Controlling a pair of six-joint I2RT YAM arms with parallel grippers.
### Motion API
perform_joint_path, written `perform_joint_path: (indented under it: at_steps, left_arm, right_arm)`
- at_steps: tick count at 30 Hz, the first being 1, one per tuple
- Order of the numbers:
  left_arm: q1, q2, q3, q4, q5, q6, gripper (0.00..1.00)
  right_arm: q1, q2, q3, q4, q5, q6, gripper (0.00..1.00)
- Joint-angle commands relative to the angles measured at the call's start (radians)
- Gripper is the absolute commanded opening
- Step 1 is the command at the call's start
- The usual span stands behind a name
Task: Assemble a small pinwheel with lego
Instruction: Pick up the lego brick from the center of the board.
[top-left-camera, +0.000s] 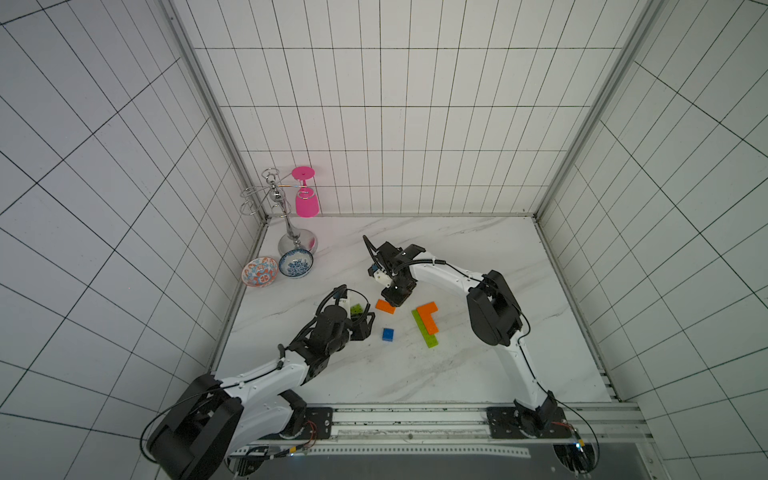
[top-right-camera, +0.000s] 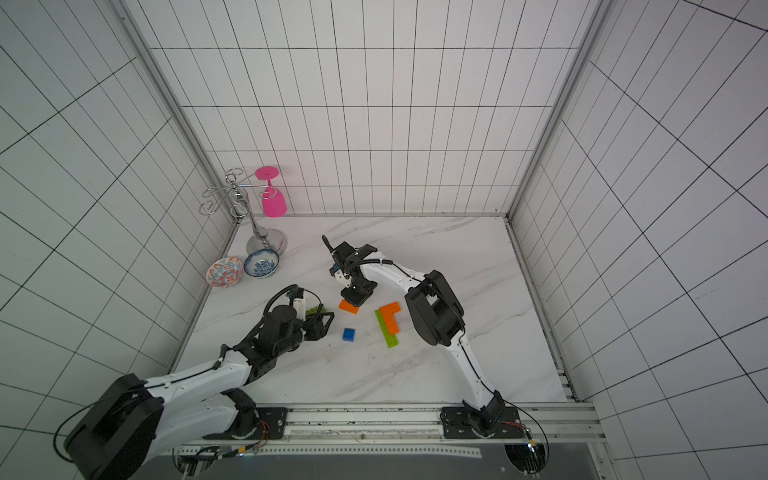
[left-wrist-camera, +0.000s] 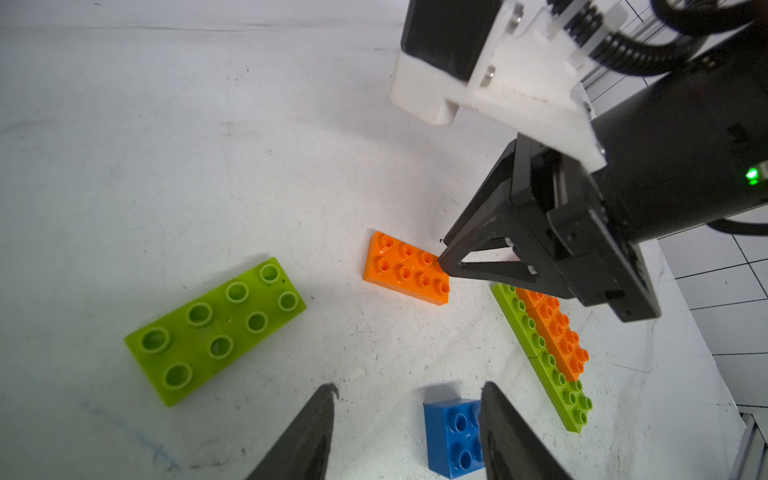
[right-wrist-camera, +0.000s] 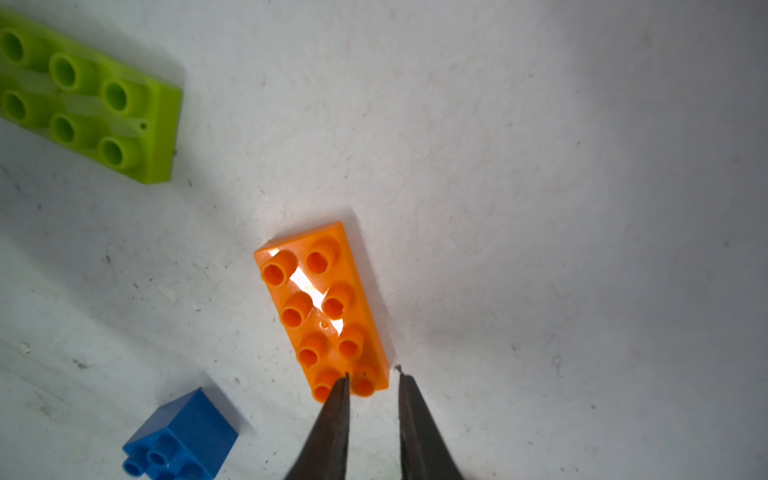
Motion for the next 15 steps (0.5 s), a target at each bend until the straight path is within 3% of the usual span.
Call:
perform_joint_path:
  at_steps: [1,15]
  left_arm:
    - [-0.002,-0.008,-0.015,0.006,-0.017,-0.007,0.58]
    - [-0.002,-0.029,-0.015,-0.015,-0.028,-0.008,0.58]
  right_arm:
    - [0.009,0.033,0.059,-0.042,0.002,-0.016,0.22]
    - [0.018,0.031,0.025,-0.058,0.024,0.006,0.15]
